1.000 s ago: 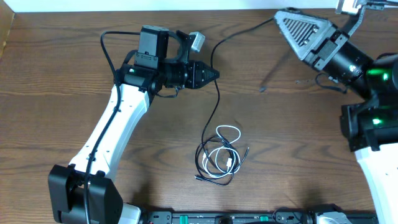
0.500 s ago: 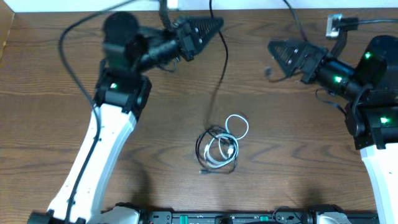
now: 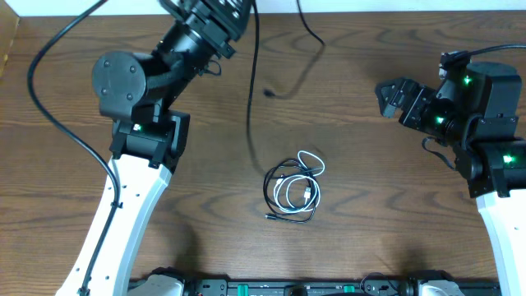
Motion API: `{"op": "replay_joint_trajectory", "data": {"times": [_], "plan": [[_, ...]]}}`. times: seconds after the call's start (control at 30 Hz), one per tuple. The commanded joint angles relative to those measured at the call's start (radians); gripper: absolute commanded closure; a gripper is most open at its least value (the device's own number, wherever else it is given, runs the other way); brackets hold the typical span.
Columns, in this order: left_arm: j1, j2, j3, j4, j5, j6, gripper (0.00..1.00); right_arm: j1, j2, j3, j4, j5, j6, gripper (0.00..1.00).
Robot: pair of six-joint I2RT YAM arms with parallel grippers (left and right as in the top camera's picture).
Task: Untangle cables
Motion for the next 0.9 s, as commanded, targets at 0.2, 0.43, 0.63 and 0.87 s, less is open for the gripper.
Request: {"op": "replay_joint_trajectory", "data": {"times": [0.2,0.43,0.63,0.87], "plan": [[0.006,-0.005,0.023,-0.098,-0.297,0.164,0.93,-0.001,0.008,0.005,-0.067,0.043,-0.017,0.01],[0.011,-0.010,0.023,-0.428,-0.323,0.263,0.92,-0.002,0.040,0.005,-0.112,0.043,-0.018,0.01],[0.010,-0.003,0.023,-0.429,-0.385,0.252,0.93,-0.002,0.070,0.004,-0.114,0.044,-0.018,0.01],[0.039,0.045,0.023,-0.198,-0.489,0.252,0.92,-0.002,0.112,0.004,-0.099,0.043,-0.017,0.01]]}}
